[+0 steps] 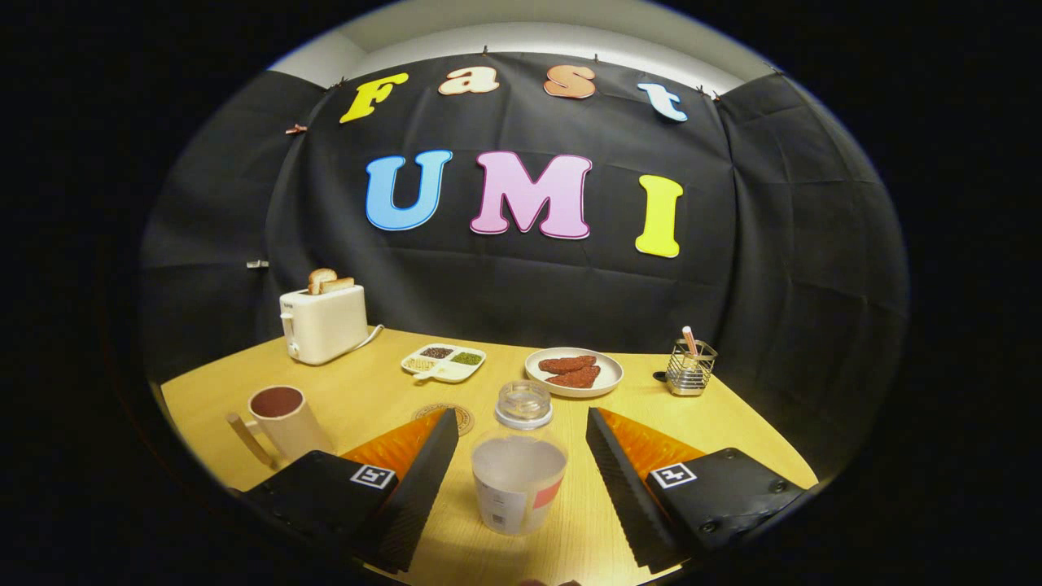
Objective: Take the bottle from table, then pour the juice into the cup, finally place the bottle on the coaster
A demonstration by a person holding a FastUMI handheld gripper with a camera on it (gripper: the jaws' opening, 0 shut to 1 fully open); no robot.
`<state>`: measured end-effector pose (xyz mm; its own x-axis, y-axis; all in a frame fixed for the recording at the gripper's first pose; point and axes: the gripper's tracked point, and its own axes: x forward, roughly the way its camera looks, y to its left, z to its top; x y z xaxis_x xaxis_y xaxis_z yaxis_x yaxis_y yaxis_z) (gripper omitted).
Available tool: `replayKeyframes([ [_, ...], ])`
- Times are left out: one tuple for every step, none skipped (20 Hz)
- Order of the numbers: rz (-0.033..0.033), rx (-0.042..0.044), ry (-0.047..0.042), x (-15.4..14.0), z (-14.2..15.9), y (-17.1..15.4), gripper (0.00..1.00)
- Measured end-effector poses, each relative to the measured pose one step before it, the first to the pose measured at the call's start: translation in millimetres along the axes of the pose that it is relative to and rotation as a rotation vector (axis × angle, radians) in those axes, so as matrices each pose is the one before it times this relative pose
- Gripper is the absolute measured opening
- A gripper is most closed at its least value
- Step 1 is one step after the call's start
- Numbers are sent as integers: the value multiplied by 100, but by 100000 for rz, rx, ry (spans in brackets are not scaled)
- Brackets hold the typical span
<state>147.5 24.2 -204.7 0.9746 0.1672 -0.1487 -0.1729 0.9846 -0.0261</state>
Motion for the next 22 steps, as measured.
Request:
replayKeyframes([
  [290, -82, 862, 441, -731, 266, 97],
  [5, 706, 1062, 265, -824, 64, 97],
  [152, 1251, 1411, 287, -754, 78, 98],
  [2, 1250, 1173, 190, -714, 134, 97],
  [-831, 877, 1129, 205, -749, -189, 97],
  [-139, 1159, 1018, 176, -662, -78, 97],
  [359, 1283, 1428, 272, -711, 86, 97],
  [24, 1144, 1671, 231, -721, -12, 97],
  [133, 1231, 1312, 317, -449, -119, 97],
  [312, 1335, 1154, 292, -206, 2, 98],
  [-194, 1221, 999, 344, -235, -121, 97],
  [161, 1526, 457, 0, 12, -115, 95],
  [-148, 755, 314, 84, 73, -48, 83],
  [259, -295, 369, 160, -137, 102, 79],
  [44, -1115, 248, 119, 13, 1, 79],
  [351, -1092, 748, 8, -86, 1, 78],
  [308, -1604, 889, -118, 17, 32, 77],
  [254, -2138, 723, 82, 44, 5, 77],
  [4, -2223, 1183, -200, -101, -73, 75],
  [-99, -2187, 1807, -92, 24, -33, 74],
  [922, -1875, 290, -69, 249, 291, 71],
  [388, -2082, 337, -236, 279, 86, 70],
])
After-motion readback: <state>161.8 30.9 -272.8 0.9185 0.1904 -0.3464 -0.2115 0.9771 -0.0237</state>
